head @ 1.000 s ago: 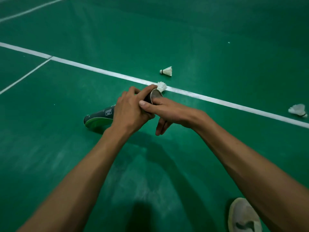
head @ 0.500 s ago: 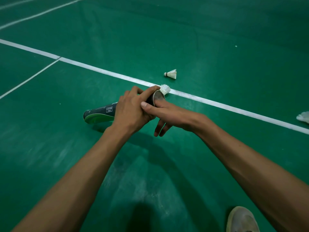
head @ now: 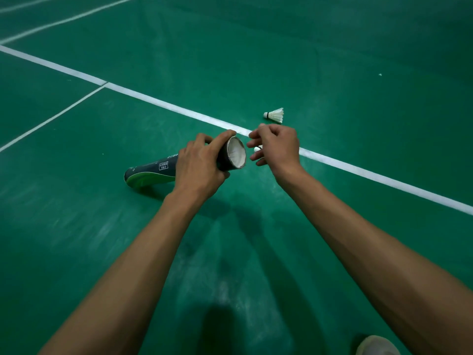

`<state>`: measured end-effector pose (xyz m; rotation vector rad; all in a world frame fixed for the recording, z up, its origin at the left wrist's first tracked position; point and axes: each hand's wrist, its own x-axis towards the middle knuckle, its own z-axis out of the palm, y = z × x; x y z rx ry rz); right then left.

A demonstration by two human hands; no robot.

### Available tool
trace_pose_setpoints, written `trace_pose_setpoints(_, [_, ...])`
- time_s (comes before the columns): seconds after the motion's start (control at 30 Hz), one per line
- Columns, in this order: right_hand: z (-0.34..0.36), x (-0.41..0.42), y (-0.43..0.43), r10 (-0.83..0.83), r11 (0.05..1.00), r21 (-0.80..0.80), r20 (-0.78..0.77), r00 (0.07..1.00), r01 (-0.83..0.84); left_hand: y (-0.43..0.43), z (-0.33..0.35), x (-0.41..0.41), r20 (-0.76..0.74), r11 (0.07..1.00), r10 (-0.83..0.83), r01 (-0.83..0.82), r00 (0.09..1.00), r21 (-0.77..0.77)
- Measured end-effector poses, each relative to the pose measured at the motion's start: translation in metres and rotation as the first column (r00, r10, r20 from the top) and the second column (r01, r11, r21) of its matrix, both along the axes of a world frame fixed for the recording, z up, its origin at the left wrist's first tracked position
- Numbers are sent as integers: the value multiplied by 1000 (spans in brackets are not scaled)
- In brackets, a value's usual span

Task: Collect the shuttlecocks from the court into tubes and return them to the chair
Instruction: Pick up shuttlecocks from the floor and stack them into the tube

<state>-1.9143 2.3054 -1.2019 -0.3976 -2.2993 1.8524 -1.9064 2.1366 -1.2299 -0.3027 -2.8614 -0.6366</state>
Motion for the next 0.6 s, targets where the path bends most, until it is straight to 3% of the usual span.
trace_pose_setpoints(0.17, [-34,-27,6,11,996,89,83,996,-19,-18,-7,-6,-53,999,31,-29,998,45])
trace_pose_setpoints(0.33, [-74,-73,16,-24,969,246,179,984,-21,-28,-21,-19,-109,989,115,-124,987,-82])
trace_pose_setpoints(0.43, [-92,-102,19,-6,909,409,205,979,-80,-26,-27,-27,-87,977,165,-175,982,-122])
trace_pose_setpoints(0.6, [-124,-145,19,86,730,599,396,914,-329,-2,-28,-42,-11,962,241,-240,970,-127])
